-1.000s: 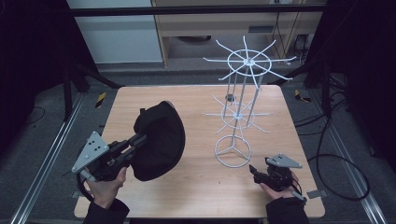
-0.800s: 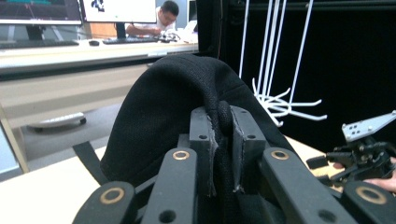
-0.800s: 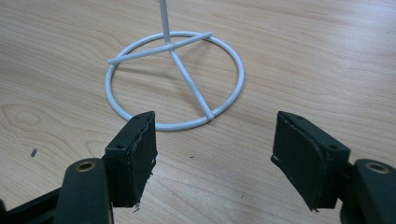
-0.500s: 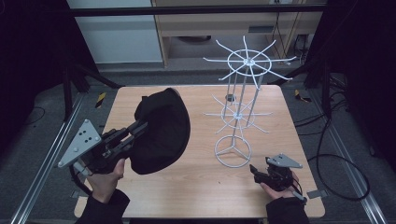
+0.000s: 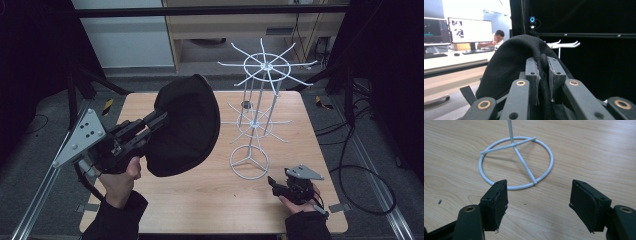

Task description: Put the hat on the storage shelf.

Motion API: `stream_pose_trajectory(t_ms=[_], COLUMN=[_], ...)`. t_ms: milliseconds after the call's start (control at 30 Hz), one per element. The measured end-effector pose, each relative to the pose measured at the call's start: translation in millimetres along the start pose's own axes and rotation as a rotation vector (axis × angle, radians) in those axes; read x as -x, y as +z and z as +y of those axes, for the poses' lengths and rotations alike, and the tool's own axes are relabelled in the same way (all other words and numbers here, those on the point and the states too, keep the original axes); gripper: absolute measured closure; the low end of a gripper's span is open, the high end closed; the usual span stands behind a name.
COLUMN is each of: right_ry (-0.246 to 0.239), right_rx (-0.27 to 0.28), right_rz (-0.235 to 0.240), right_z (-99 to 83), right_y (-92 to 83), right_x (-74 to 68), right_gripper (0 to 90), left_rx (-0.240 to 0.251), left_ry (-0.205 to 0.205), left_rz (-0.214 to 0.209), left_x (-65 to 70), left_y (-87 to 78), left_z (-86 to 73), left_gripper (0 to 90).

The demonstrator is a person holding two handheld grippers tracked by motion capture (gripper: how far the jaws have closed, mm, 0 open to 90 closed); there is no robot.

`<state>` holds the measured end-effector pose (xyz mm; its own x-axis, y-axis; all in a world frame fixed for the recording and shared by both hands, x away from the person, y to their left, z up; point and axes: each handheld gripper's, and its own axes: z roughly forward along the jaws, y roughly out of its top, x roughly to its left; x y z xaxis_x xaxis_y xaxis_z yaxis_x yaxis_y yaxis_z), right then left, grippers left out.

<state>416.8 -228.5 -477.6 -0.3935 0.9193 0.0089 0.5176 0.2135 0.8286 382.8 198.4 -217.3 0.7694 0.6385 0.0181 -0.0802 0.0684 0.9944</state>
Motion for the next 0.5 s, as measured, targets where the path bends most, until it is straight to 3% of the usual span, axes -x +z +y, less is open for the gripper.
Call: stream_pose_trajectory(t_ms=[500], right_ry=[0.005], right_rx=[-0.003], right_rz=[0.004], right_z=[0.0], right_y=[0.4], right_x=[-0.2], right_gripper=[30.7], left_rx=[0.107], left_ry=[-0.038], left_rz=[-0.046], left_x=[4.2], left_y=[17.5], left_z=[42.5], left_gripper=[80.3])
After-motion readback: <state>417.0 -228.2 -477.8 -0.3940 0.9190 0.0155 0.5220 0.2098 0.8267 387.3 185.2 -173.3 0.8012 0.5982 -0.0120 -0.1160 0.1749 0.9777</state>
